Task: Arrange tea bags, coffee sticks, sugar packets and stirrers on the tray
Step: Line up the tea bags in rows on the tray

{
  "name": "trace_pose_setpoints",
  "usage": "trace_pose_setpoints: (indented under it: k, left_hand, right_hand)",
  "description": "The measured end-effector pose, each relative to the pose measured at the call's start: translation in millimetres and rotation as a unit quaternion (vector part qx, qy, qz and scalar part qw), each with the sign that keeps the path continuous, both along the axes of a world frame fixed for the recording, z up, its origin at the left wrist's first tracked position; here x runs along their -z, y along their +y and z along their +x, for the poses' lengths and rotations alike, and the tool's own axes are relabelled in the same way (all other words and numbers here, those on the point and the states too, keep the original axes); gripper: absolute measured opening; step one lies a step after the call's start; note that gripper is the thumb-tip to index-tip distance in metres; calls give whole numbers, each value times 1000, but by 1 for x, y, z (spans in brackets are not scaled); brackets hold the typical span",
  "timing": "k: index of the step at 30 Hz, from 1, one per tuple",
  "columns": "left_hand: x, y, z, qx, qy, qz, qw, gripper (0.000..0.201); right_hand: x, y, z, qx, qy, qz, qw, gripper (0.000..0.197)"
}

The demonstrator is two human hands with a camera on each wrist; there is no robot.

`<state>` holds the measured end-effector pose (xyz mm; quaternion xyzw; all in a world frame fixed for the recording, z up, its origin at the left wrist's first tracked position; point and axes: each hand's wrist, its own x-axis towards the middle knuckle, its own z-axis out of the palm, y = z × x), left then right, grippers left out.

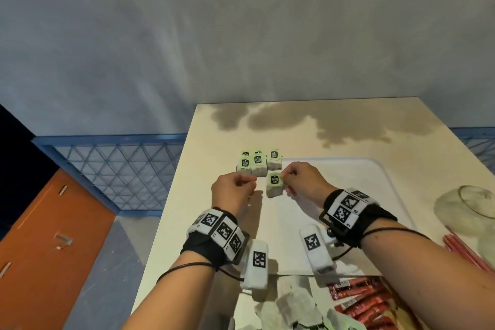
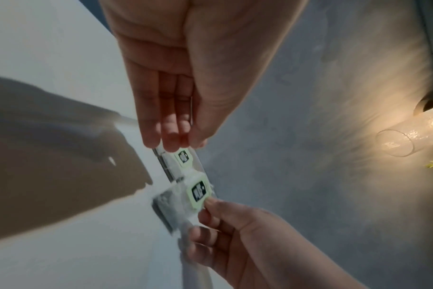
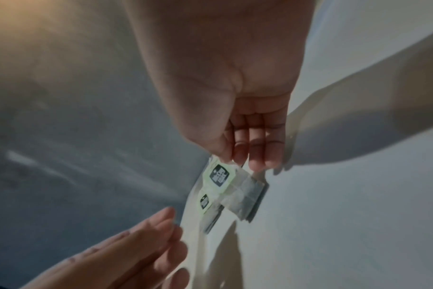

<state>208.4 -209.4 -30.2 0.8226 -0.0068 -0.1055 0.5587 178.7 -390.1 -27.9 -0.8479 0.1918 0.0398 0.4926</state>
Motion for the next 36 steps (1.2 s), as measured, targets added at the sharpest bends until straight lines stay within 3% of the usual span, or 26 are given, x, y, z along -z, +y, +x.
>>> trace_pose_setpoints:
  k: [3, 6, 9, 23, 30, 36]
  left_hand:
    - [2, 5, 18, 12, -43, 70, 997, 8]
    - [4, 4, 42, 35, -73, 179, 981, 26]
    - [5, -2, 59, 62, -60, 241, 967, 30]
    - [9, -9, 69, 78, -31, 288, 954, 15]
    - [-33, 4, 23, 111, -57, 275, 953, 21]
    - [-45, 37, -49, 174, -53, 283, 942, 22]
  right_hand:
    - [6, -10, 20, 9, -4, -50, 999, 19]
    - [12, -14, 37, 20, -13, -74, 997, 19]
    - [14, -14, 49, 23, -12, -103, 994, 16]
    - [17, -7, 58, 62, 3, -92, 994, 11]
    - [-30, 1, -11, 16, -43, -69, 997, 6]
    - [-33, 28, -113, -85, -25, -48, 995, 7]
